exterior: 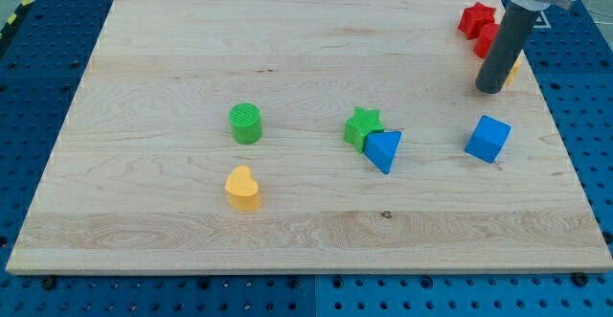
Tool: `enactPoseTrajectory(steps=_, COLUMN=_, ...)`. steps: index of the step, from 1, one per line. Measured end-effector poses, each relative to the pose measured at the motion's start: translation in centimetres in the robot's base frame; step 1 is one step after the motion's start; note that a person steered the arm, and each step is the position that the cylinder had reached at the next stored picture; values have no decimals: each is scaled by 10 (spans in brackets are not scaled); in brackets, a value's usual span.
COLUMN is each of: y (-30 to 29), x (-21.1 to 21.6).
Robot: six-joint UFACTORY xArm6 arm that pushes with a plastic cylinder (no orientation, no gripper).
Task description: Push the hexagon into the red circle
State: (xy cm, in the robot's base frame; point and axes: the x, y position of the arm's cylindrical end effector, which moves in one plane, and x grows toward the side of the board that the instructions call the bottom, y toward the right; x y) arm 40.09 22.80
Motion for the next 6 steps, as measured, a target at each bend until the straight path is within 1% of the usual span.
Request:
enactPoseTrajectory(steps=1, y=1, x=20)
enactPoseTrajectory(steps=2, y=21, x=22)
enactPoseTrajectory(steps=5, y=24, x=-18)
enactPoseTrajectory(steps=6, y=24, x=-11)
